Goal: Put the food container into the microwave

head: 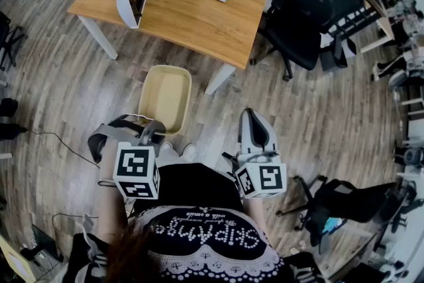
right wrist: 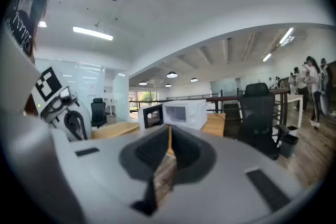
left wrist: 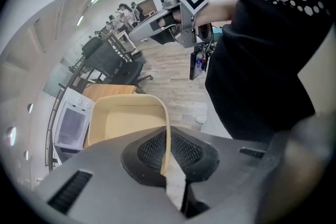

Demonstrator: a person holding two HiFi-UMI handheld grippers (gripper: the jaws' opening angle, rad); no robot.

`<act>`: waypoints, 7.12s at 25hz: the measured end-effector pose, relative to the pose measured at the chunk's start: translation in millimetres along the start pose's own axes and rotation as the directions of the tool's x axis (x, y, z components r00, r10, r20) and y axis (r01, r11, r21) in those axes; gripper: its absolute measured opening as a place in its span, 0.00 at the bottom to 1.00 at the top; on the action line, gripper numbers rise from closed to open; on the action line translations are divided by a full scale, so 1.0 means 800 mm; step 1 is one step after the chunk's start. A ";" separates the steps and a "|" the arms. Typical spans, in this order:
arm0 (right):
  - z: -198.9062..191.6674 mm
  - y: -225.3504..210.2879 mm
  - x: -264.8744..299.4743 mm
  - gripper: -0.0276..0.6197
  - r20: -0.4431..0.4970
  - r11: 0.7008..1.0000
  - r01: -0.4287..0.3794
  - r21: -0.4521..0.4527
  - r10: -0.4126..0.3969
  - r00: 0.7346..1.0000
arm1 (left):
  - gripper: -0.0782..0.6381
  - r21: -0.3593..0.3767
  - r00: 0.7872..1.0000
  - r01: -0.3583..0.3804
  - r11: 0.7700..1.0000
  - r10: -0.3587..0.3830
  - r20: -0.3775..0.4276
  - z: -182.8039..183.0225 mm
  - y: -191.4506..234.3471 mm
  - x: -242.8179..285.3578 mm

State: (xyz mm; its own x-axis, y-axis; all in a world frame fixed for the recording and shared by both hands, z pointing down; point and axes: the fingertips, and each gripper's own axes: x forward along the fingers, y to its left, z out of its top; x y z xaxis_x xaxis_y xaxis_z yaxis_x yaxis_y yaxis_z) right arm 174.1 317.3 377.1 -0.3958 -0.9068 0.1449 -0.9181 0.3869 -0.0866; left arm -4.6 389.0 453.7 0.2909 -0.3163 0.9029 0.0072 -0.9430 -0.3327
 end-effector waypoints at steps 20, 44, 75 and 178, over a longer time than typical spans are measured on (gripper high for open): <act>-0.002 -0.013 -0.009 0.10 0.023 0.999 -0.033 0.022 0.032 0.999 | 0.17 -0.007 1.000 0.008 1.000 -0.008 -0.001 0.015 -0.007 0.008; 0.055 -0.023 0.216 0.10 0.007 1.000 0.020 0.012 -0.020 1.000 | 0.17 0.025 0.998 0.029 0.999 -0.030 0.053 -0.077 0.207 0.046; 0.025 -0.066 0.370 0.10 -0.100 0.996 0.041 0.078 -0.034 0.994 | 0.17 0.011 0.990 0.131 0.991 -0.132 0.044 -0.126 0.326 0.114; 0.066 -0.208 0.533 0.10 -0.116 0.977 0.187 0.101 -0.175 0.978 | 0.17 0.007 0.995 0.098 0.995 -0.098 -0.035 -0.171 0.734 0.374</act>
State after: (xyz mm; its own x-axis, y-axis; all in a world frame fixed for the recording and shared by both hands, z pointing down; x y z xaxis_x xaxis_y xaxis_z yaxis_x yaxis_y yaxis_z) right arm 159.2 -142.2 401.3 -0.2290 -0.9348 0.2713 -0.9688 0.1917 -0.1573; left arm -43.8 -273.5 565.9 0.2554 -0.2257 0.9401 0.0429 -0.9688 -0.2443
